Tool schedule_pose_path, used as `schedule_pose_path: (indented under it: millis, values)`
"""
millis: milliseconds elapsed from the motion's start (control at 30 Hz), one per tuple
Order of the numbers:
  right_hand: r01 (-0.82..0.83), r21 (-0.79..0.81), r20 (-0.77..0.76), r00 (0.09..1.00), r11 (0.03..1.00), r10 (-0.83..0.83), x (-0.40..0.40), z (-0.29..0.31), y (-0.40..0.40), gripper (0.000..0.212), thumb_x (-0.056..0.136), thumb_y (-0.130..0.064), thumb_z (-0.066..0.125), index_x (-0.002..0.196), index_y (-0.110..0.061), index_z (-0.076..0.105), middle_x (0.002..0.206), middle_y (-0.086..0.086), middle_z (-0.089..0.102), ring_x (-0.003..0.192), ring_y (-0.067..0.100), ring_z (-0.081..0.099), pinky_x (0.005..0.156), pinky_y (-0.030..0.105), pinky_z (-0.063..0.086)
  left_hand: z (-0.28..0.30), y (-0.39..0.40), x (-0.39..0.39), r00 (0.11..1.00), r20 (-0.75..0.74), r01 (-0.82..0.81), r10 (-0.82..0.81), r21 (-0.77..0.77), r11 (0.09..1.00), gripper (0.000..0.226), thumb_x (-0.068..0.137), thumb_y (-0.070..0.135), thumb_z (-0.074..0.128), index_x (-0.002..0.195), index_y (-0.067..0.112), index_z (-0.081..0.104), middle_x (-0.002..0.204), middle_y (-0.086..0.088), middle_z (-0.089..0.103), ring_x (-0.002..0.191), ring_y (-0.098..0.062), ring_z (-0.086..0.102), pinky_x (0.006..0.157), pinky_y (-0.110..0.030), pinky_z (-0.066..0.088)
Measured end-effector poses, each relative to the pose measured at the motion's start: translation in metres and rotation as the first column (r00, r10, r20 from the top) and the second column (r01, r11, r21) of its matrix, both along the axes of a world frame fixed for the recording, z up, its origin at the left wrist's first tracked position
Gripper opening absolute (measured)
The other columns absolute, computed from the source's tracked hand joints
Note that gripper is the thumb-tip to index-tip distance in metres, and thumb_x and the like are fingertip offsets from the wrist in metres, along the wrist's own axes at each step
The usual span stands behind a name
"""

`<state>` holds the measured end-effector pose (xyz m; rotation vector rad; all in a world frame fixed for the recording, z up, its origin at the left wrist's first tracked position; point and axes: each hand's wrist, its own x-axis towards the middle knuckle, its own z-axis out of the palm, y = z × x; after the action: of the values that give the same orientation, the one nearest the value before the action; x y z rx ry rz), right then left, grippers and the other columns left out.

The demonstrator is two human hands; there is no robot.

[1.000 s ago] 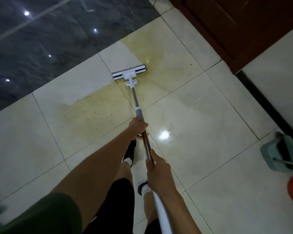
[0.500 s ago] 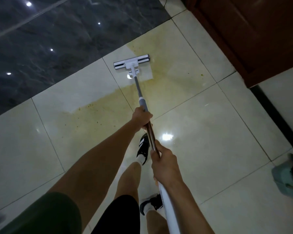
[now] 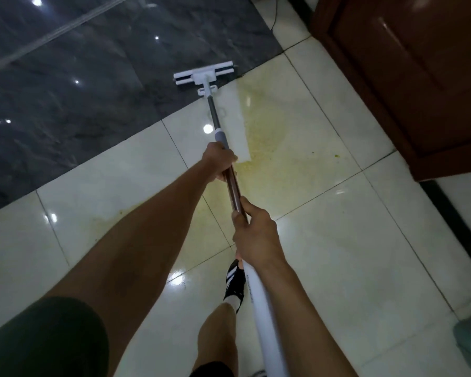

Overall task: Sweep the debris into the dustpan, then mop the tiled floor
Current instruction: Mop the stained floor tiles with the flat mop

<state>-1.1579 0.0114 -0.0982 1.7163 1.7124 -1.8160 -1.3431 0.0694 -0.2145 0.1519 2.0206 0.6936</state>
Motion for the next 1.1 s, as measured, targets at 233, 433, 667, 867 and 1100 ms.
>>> schedule_pose_path:
  millis: [233, 433, 667, 867, 1100]
  values:
    - [-0.024, -0.014, 0.021, 0.999, 1.000, 0.025, 0.034, 0.010, -0.016, 0.044, 0.105, -0.032, 0.043, 0.149, -0.034, 0.039, 0.090, -0.001, 0.060, 0.078, 0.017, 0.056, 0.085, 0.043, 0.058, 0.001, -0.011, 0.027, 0.997, 0.042, 0.070, -0.069, -0.038, 0.997, 0.026, 0.096, 0.011, 0.065, 0.116, 0.004, 0.050, 0.106, -0.021, 0.064, 0.079, -0.038, 0.073, 0.048, -0.039, 0.060]
    - [-0.016, -0.007, 0.031, 0.999, 1.000, 0.016, 0.103, 0.018, -0.060, 0.043, 0.105, -0.033, 0.041, 0.148, -0.035, 0.040, 0.103, 0.001, 0.068, 0.081, 0.016, 0.060, 0.080, 0.034, 0.057, 0.009, -0.048, 0.095, 0.991, 0.075, 0.112, -0.108, -0.058, 0.992, 0.029, 0.095, 0.012, 0.067, 0.118, 0.005, 0.050, 0.105, -0.020, 0.066, 0.078, -0.036, 0.074, 0.047, -0.040, 0.060]
    - [0.025, -0.044, 0.030, 0.999, 0.999, -0.024, 0.236, 0.033, -0.143, 0.044, 0.105, -0.030, 0.042, 0.149, -0.037, 0.038, 0.106, 0.005, 0.068, 0.085, 0.015, 0.061, 0.085, 0.038, 0.058, 0.016, -0.126, 0.232, 0.978, 0.103, 0.190, -0.182, -0.073, 0.979, 0.033, 0.097, 0.015, 0.065, 0.122, 0.003, 0.048, 0.099, -0.020, 0.068, 0.073, -0.034, 0.075, 0.047, -0.039, 0.059]
    - [0.041, -0.028, -0.020, 0.999, 0.999, -0.042, 0.344, 0.049, -0.198, 0.037, 0.105, -0.027, 0.039, 0.141, -0.029, 0.047, 0.080, 0.001, 0.063, 0.045, 0.002, 0.057, 0.043, 0.021, 0.049, 0.032, -0.178, 0.344, 0.978, 0.112, 0.187, -0.178, -0.080, 0.979, 0.031, 0.098, 0.014, 0.064, 0.121, 0.002, 0.047, 0.101, -0.022, 0.069, 0.080, -0.036, 0.075, 0.069, -0.055, 0.063]
    - [0.012, -0.001, 0.026, 1.000, 1.000, -0.012, 0.421, 0.069, -0.244, 0.042, 0.105, -0.029, 0.041, 0.147, -0.025, 0.042, 0.101, 0.005, 0.069, 0.074, 0.011, 0.066, 0.057, 0.016, 0.051, 0.051, -0.223, 0.428, 0.972, 0.129, 0.211, -0.195, -0.119, 0.970, 0.026, 0.099, 0.013, 0.063, 0.118, 0.004, 0.048, 0.097, -0.021, 0.069, 0.077, -0.034, 0.075, 0.062, -0.050, 0.063]
